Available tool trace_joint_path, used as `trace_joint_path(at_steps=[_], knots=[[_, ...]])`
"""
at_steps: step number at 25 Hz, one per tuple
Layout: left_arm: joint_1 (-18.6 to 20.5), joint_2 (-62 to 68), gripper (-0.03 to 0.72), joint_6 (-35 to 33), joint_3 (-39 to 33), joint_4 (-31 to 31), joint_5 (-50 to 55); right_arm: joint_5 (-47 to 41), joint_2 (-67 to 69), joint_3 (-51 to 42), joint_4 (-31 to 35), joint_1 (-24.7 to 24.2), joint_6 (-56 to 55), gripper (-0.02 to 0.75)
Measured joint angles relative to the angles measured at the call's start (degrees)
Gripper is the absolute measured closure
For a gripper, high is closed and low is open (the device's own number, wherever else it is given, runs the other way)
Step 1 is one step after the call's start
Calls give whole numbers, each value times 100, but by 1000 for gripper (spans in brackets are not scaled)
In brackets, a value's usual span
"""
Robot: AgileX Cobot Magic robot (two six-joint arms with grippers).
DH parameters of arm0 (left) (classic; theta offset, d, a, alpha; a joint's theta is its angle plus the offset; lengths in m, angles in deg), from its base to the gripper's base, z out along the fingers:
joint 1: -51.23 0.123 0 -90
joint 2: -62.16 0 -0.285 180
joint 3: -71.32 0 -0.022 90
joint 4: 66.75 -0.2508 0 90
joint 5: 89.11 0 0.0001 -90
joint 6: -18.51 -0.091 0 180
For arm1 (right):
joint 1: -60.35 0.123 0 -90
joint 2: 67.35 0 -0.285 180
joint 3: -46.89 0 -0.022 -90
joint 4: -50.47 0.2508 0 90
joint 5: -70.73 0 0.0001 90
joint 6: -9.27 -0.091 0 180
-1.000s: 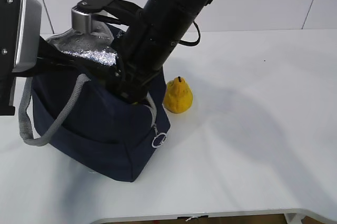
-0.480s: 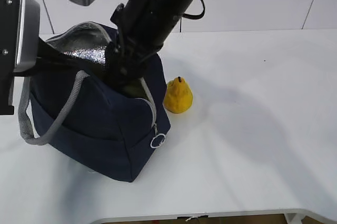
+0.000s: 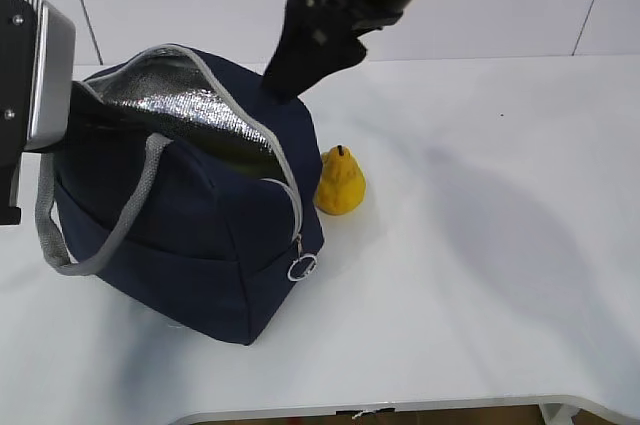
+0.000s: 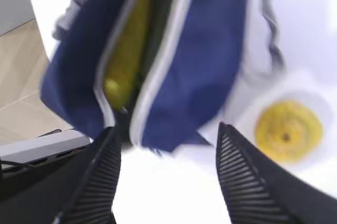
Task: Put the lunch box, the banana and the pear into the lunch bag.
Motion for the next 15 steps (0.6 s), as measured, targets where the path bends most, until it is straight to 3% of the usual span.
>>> trace_joint_path(at_steps=[5,9,15], knots=[[0,0,701,0,-2,0,0,0,-400,-638,207,-582,61,267],[0,0,701,0,-2,0,0,91,-745,-1224,255,-761,181,267],[0,0,701,0,-2,0,0,1436,-1278,-2589,314,-765,500,267]])
